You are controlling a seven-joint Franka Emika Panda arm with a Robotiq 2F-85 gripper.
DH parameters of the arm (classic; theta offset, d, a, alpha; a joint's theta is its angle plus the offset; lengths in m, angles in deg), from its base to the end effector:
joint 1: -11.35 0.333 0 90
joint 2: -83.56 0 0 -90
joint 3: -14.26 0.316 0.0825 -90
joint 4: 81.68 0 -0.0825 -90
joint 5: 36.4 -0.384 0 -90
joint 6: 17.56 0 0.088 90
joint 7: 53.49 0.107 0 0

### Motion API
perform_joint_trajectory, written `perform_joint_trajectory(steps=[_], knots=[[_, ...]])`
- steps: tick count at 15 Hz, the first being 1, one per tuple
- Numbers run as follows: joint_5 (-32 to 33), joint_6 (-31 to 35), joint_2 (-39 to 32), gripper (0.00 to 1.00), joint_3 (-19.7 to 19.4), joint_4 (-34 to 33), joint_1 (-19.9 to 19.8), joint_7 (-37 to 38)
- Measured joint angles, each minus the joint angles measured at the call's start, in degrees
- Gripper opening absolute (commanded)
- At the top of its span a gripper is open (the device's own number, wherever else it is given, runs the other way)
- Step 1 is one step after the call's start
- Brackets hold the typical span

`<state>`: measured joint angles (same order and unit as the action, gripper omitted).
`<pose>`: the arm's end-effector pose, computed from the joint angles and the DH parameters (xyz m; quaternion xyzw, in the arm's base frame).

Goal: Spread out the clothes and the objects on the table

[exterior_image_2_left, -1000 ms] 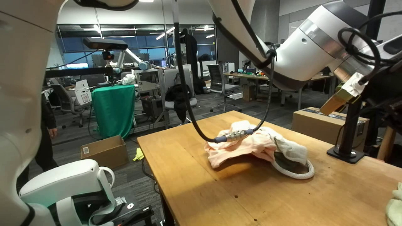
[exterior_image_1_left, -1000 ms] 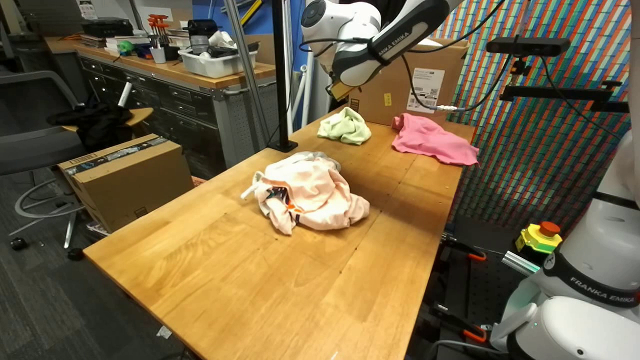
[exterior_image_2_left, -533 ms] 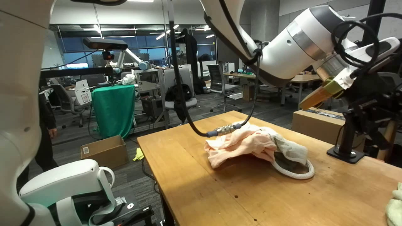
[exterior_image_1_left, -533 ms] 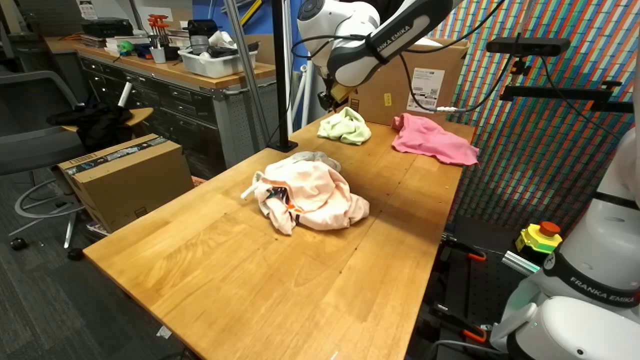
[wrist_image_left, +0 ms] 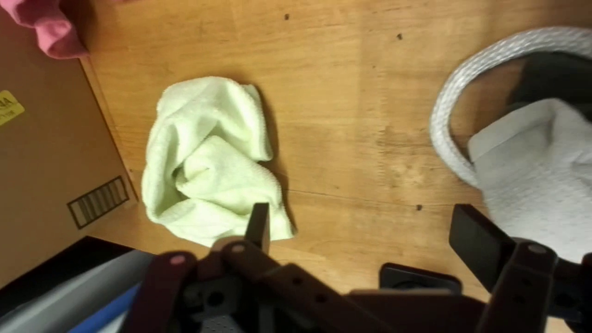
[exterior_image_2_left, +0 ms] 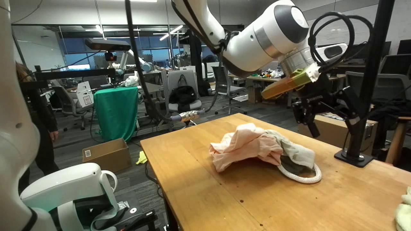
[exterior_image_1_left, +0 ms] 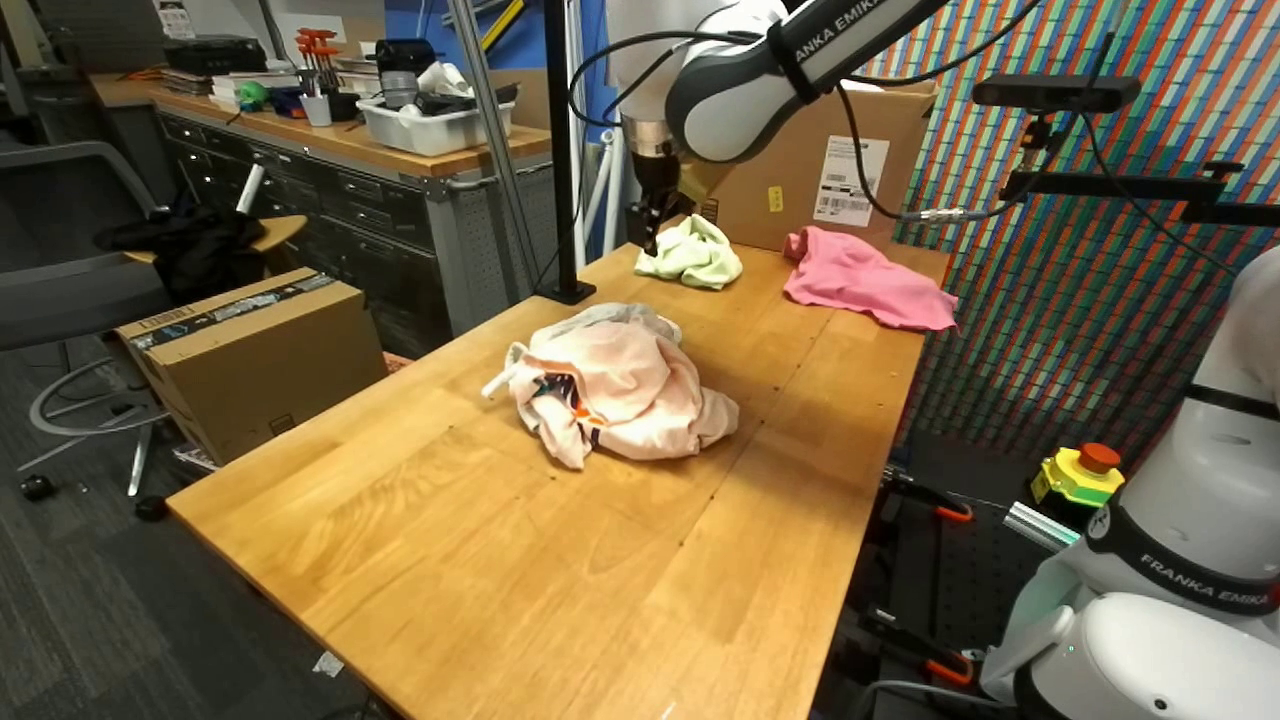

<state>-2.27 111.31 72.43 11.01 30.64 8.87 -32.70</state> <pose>0.6037 -0.0751 0.3905 0.9680 -0.0495 0.0759 0.2342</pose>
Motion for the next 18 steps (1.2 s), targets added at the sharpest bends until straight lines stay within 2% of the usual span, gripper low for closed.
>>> perform_joint_trajectory(steps=[5, 11, 18], knots=[[-12.51, 3.93, 4.91, 1.0, 0.44, 6.5, 0.0, -17.82], [-28.25, 2.99, 3.78, 1.0, 2.47, 8.85, 0.04, -39.84], [-34.35, -5.7, -1.06, 1.0, 6.21, 7.08, 0.13, -57.67]])
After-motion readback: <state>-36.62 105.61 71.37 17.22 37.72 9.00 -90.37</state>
